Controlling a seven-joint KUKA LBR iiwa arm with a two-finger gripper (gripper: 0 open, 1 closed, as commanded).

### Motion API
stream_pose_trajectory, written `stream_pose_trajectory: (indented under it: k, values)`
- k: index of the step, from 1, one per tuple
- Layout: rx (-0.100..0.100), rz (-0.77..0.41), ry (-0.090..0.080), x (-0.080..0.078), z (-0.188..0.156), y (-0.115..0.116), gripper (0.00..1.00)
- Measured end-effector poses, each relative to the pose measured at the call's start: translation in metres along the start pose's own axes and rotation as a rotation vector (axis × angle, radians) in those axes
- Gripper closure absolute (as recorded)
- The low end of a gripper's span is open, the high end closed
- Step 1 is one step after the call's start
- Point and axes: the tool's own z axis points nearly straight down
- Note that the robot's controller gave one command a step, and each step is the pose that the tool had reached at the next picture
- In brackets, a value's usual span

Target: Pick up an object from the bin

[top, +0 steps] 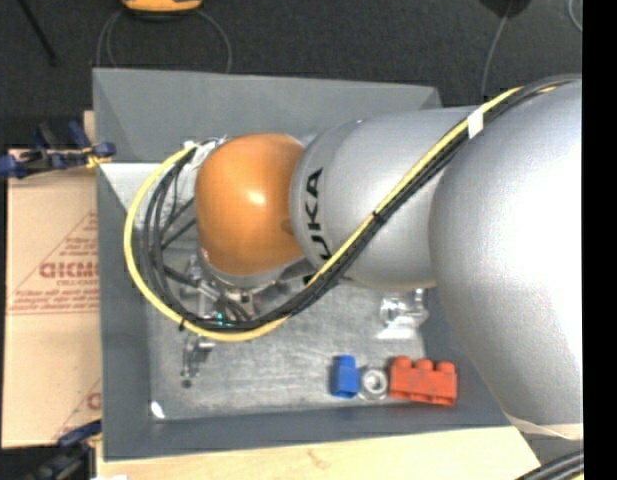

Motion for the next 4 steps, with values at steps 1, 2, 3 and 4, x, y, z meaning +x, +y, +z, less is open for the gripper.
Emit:
stream_pose_trajectory:
  k: [1,2,3,4]
  values:
    - [0.004,-0.03,-0.009,-0.063,0.046,-0.065,0.0]
    - [0.002,-0.106,-0.007,-0.06,0.085,-0.115,0.0]
    - [-0.006,0.01,-0.013,-0.081,0.088,-0.16,0.0]
    - [-0.004,0.015,-0.022,-0.084,0.085,-0.162,1.0]
